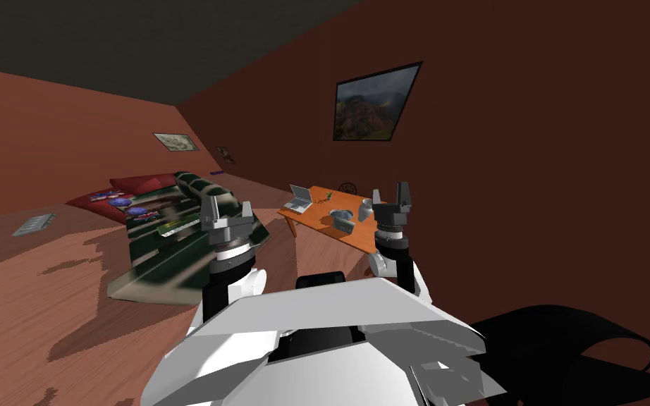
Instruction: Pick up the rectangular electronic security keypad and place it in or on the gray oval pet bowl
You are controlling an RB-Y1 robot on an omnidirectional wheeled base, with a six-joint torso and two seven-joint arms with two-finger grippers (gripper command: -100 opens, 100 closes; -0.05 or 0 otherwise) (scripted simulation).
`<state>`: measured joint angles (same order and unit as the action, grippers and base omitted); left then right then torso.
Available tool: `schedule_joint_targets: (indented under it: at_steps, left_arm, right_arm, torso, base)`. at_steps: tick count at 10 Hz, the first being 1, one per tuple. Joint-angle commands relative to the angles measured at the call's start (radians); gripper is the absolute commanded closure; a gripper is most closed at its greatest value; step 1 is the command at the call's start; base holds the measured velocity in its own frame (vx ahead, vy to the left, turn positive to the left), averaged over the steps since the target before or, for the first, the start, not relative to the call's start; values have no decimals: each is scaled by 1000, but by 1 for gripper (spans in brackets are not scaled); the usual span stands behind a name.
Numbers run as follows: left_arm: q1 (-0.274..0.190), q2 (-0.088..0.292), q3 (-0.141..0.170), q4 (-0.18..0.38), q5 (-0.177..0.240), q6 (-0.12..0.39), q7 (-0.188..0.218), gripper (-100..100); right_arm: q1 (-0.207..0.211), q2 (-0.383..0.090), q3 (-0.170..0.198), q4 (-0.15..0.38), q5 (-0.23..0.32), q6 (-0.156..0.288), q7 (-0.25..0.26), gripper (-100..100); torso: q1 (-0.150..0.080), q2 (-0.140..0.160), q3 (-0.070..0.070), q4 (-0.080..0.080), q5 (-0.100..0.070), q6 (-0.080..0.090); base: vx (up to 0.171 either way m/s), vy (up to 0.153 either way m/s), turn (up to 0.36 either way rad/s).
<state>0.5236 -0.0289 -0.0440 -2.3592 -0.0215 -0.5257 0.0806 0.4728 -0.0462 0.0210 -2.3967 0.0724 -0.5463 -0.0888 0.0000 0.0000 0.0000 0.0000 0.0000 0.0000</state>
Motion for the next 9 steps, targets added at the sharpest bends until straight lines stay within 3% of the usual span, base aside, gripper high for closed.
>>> schedule_joint_targets:
  at_steps: [1, 5, 9]
  left_arm:
    - [0, 0, 0, 0, 0, 0, 0, 0]
    - [0, 0, 0, 0, 0, 0, 0, 0]
    - [0, 0, 0, 0, 0, 0, 0, 0]
  right_arm:
    - [-4, -38, -1, 15, 19, 1, 4, -100]
    - [-16, -136, -3, 63, 82, 5, 18, -100]
    - [-35, -260, -3, 143, 177, 6, 37, -100]
  torso:
    - [0, 0, 0, 0, 0, 0]
    - [6, -3, -2, -1, 1, 0]
    - [9, -5, -3, -1, 2, 0]
  base:
    - [17, 33, 77]
    - [39, 90, 81]
    - [61, 126, 131]
